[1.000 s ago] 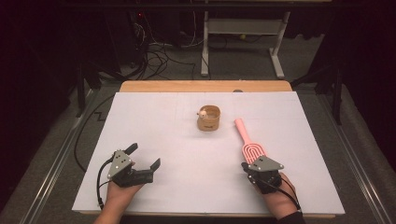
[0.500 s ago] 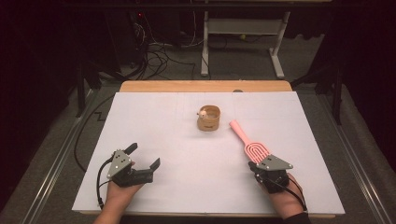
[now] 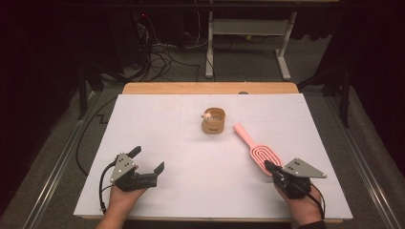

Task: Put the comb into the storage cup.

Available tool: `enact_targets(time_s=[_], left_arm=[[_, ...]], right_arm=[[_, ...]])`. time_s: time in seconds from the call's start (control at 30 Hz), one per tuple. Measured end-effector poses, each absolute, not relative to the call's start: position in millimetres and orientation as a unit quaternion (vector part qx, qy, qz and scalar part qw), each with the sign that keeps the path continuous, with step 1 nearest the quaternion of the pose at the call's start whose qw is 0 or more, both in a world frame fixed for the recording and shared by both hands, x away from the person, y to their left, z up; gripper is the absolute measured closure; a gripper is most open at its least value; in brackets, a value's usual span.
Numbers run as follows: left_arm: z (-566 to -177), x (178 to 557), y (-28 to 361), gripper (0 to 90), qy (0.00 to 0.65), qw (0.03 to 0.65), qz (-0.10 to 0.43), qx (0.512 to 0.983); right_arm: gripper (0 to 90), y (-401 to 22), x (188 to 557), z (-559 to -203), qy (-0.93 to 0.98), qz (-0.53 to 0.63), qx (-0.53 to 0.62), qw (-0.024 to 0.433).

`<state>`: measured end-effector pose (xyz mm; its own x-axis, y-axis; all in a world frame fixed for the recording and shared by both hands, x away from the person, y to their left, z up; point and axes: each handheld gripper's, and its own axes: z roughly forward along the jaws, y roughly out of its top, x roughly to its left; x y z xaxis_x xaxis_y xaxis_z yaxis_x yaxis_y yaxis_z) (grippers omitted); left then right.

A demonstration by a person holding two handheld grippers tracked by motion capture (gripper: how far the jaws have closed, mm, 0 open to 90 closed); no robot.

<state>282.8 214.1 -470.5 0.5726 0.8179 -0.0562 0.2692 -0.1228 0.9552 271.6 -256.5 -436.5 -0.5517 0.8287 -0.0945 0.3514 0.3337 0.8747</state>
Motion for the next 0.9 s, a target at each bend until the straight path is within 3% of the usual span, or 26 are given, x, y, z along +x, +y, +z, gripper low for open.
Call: enact_targets(time_s=[0.3, 0.4, 0.9], left_arm=[[-470, 283, 213, 0.0, 0.384, 0.539, 0.255, 0.705], [-470, 283, 213, 0.0, 0.382, 0.539, 0.256, 0.706], [-470, 283, 214, 0.0, 0.381, 0.54, 0.256, 0.706]], right_arm=[[90.0, -290, 277, -441, 0.718, 0.461, 0.442, 0.276], [86.3, -292, 279, -445, 0.716, 0.465, 0.447, 0.267], [29.5, -283, 286, -450, 0.731, 0.467, 0.439, 0.234]])
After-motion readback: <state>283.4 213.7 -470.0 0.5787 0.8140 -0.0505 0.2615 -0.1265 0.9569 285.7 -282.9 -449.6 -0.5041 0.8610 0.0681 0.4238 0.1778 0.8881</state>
